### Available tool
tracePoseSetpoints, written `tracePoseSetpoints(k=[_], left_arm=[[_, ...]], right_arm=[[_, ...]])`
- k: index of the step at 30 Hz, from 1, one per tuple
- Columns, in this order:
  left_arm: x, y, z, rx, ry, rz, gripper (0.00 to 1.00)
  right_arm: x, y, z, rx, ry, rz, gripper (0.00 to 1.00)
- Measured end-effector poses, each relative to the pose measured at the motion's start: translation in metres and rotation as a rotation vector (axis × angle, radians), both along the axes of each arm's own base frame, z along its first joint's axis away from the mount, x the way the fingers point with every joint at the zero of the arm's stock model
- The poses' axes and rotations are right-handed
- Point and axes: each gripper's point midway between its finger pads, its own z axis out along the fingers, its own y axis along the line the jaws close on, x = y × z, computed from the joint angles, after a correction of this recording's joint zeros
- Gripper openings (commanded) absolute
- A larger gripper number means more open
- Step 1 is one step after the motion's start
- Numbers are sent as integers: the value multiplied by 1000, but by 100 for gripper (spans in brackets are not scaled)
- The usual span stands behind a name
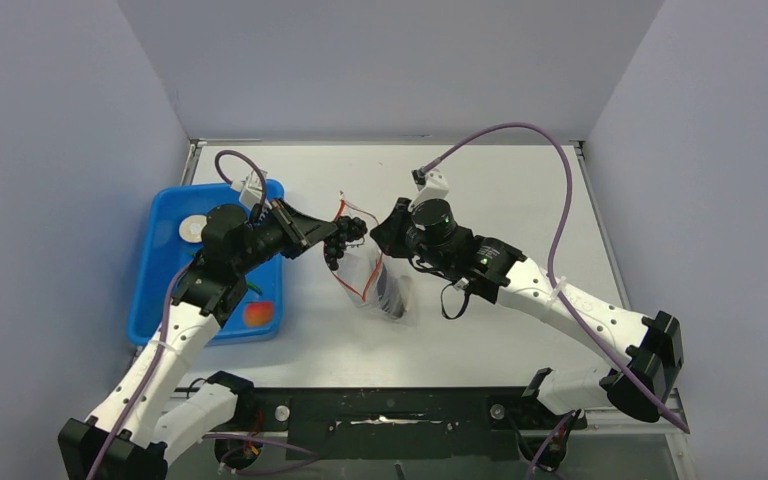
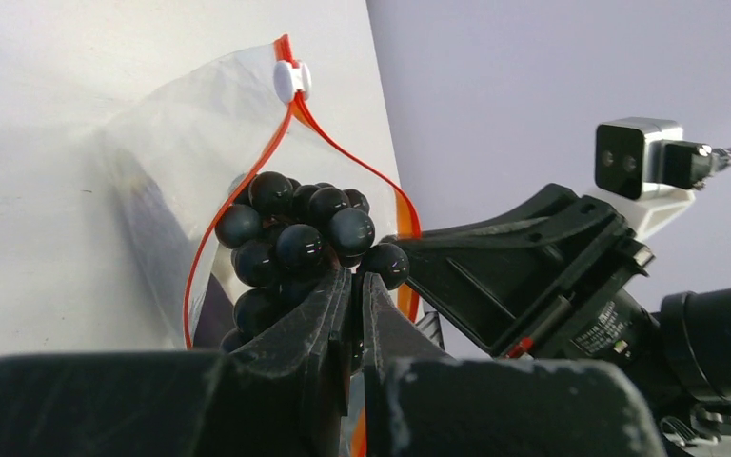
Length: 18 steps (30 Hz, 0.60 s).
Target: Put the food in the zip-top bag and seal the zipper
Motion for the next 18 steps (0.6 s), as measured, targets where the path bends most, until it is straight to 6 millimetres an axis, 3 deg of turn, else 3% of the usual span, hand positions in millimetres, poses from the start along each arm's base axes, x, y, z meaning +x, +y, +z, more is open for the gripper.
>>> tracePoseSetpoints(k=[13,15,18], left_arm=[[10,-9,-22,45,51,24,0],[9,-9,-26,50,57,26,6],[9,-8,-35,63,76,31,24]], right_arm=[[-6,15,-13,-10,30,54,0],[-6,16,-13,-6,29,57,0],[-6,17,-12,-2,26,58,0]])
